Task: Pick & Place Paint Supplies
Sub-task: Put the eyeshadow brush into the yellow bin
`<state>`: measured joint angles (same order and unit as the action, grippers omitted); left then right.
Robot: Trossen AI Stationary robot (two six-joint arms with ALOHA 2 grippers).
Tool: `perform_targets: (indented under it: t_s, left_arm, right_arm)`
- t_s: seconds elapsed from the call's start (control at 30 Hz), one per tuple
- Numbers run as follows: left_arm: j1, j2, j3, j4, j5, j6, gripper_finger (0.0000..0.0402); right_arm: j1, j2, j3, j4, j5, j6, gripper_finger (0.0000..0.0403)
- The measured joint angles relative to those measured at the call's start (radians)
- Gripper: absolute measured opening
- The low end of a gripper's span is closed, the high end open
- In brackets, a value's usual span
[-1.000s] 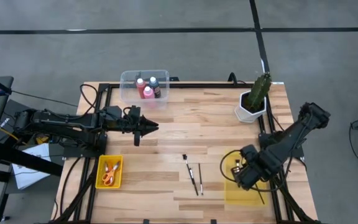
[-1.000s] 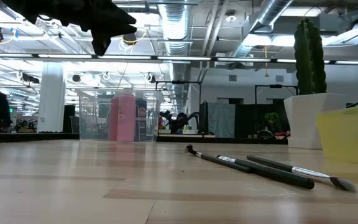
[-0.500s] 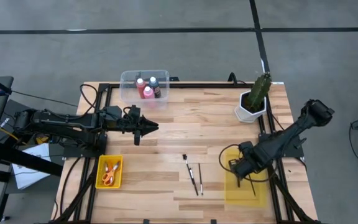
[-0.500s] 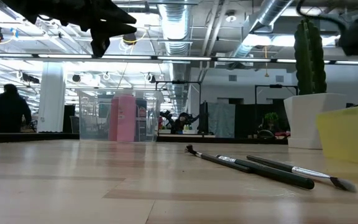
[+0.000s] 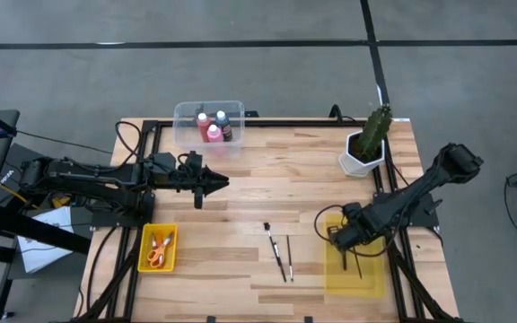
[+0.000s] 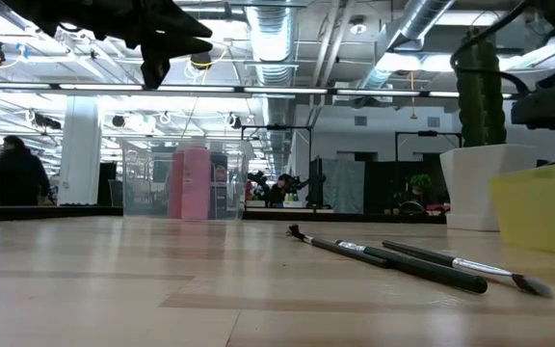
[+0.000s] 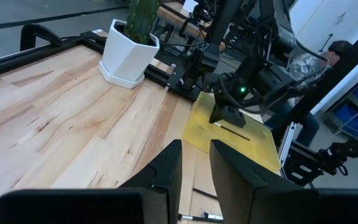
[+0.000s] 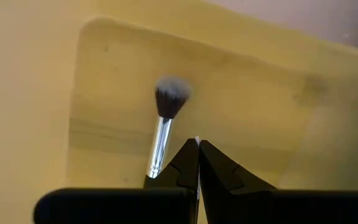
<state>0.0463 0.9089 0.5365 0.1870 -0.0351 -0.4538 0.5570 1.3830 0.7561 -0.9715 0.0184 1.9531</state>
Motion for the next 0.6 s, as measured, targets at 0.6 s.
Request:
perform_targets:
  t_s: [0.6]
  left_arm:
    - [0.000, 0.000, 0.000, 0.006, 0.001, 0.000, 0.0076]
  right_arm:
    - [-0.038, 0.109, 0.000, 0.108, -0.018, 0.003, 0.0000]
